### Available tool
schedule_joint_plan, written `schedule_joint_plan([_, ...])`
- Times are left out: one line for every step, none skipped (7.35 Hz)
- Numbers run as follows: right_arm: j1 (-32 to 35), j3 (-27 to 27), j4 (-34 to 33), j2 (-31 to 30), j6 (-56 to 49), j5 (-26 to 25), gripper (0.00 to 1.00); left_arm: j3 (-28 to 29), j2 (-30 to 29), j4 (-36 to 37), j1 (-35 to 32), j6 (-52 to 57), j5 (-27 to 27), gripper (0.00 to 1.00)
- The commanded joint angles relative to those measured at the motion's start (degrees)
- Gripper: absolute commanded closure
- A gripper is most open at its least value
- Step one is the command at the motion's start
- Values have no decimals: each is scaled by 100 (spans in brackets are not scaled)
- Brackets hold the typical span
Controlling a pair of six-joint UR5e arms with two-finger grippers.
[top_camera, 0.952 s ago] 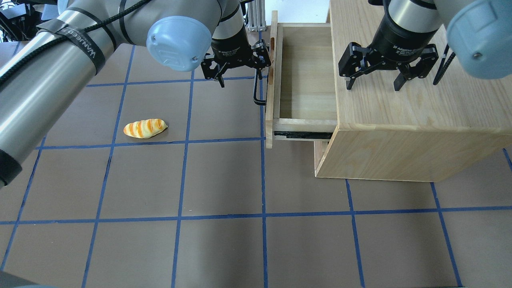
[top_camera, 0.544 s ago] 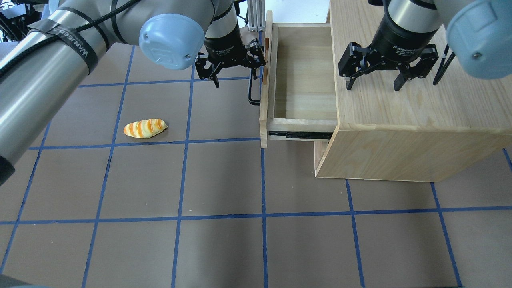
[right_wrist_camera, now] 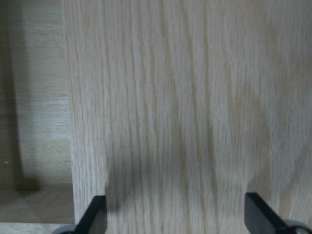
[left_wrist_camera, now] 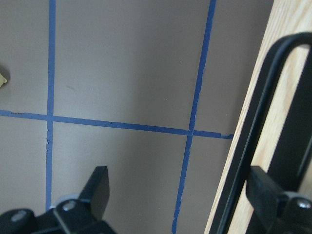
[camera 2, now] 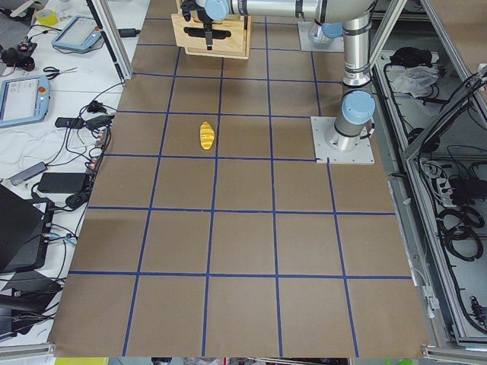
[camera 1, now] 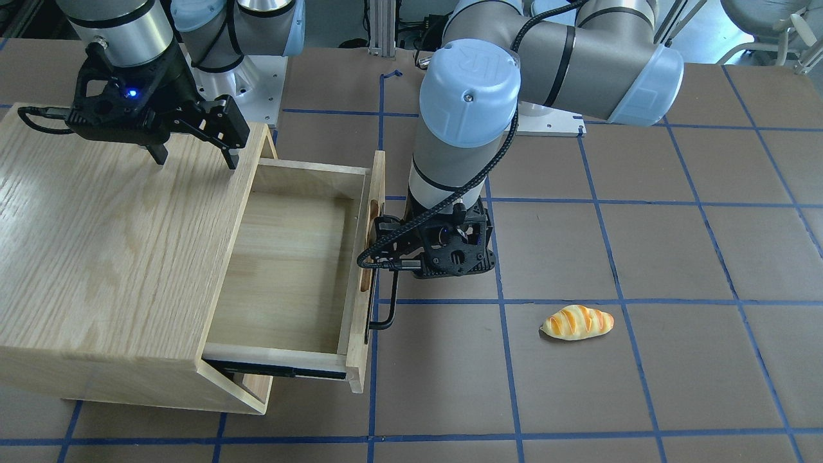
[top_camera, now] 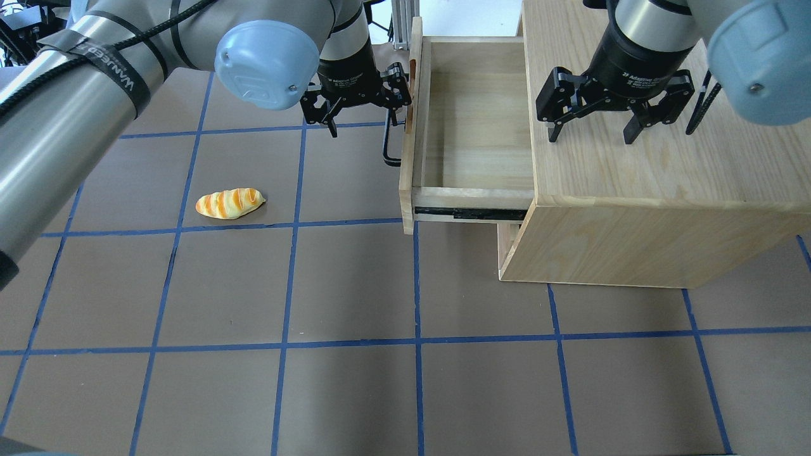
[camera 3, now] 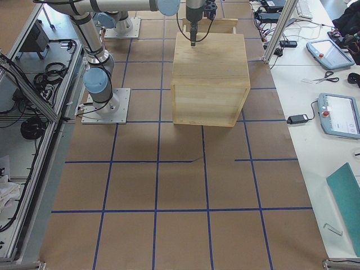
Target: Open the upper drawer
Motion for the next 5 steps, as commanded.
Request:
schedule_joint_plan([0, 0, 0, 0, 0, -4, 0, 26, 15, -80, 34, 1, 6, 0])
schedule_joint_plan([0, 0, 0, 0, 0, -4, 0, 113, 59, -272, 34, -7, 6, 0])
schedule_joint_plan([0, 0, 0, 0, 0, -4, 0, 122, 199, -413, 34, -25, -2, 0])
schedule_joint_plan([0, 0, 0, 0, 0, 4, 0, 253, 296, -615, 34, -25, -11, 0])
schedule_joint_plan([0, 0, 0, 0, 0, -4, 0, 446, 358, -825, 69, 10, 6, 0])
